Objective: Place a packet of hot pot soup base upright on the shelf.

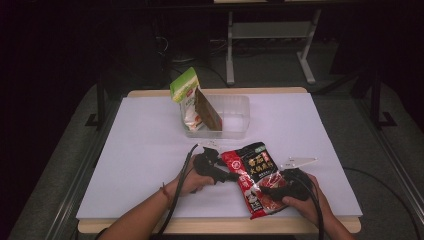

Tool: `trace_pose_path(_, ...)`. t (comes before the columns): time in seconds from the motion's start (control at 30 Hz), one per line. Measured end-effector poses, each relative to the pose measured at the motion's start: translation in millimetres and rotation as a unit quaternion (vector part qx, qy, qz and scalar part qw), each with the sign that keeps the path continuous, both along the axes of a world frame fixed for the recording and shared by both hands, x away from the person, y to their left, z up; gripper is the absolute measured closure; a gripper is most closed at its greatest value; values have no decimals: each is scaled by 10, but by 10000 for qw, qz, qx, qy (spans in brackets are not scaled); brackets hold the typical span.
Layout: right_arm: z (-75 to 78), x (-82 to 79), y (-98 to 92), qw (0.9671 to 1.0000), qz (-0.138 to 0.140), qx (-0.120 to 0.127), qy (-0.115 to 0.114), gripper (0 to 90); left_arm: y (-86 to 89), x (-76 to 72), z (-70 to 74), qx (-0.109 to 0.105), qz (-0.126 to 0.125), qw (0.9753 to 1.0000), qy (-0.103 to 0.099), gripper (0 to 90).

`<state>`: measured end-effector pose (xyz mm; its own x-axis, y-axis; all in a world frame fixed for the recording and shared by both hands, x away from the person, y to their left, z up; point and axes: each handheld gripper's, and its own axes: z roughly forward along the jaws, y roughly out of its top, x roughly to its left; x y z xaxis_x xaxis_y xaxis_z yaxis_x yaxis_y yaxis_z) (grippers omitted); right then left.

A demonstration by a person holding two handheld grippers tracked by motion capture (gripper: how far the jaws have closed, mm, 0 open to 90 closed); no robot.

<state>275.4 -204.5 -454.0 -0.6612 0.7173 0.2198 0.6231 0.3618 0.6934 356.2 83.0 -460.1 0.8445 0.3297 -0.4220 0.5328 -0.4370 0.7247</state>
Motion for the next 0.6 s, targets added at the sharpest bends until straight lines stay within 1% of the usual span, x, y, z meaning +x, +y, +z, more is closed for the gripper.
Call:
trace_pose_path(0.07,-5,-2,-3,10000,2,33,-6,148,-29,7,1,-19,-63,10000,33,184)
trace_pose_path(0.1,-7,-1,-6,10000,21,40,-28,149,-51,6,4,26,0,10000,-45,202)
trace_pose_path(0.13,-6,-5,-6,10000,30,75,-38,165,-74,5,-1,83,29,9999,-55,258)
trace_pose_path(0.17,-4,-8,-4,9999,41,80,-65,171,-106,4,-7,17,15,10000,-8,253)
trace_pose_path(0.2,-5,-10,9,9999,69,80,-67,170,-130,2,-10,14,5,10000,-31,233)
trace_pose_path(0.27,-5,-10,15,9999,87,75,-124,172,-156,1,-8,55,38,9999,-81,246)
trace_pose_path(0.3,-6,-13,14,9999,79,86,-127,176,-160,8,-12,21,84,10000,-42,257)
trace_pose_path(0.37,0,-23,9,9997,78,107,-204,220,-165,14,-13,26,101,9999,-36,281)
trace_pose_path(0.4,7,-31,13,9995,65,157,-256,269,-176,8,-13,42,90,9999,-54,291)
trace_pose_path(0.43,17,-39,20,9992,101,219,-319,295,-188,-3,-10,73,93,9999,-94,290)
trace_pose_path(0.47,23,-47,42,9990,149,205,-358,294,-203,-18,-6,91,95,9998,-114,279)
trace_pose_path(0.5,22,-60,69,9988,206,138,-433,295,-205,-21,-5,104,96,9998,-128,265)
trace_pose_path(0.53,25,-67,77,9987,204,125,-446,296,-204,-21,-6,98,83,9998,-138,265)
trace_pose_path(0.57,29,-70,72,9985,217,136,-485,316,-197,-18,-6,96,68,9998,-145,280)
trace_pose_path(0.6,33,-70,68,9984,202,145,-499,326,-184,-14,-3,103,68,9997,-202,314)
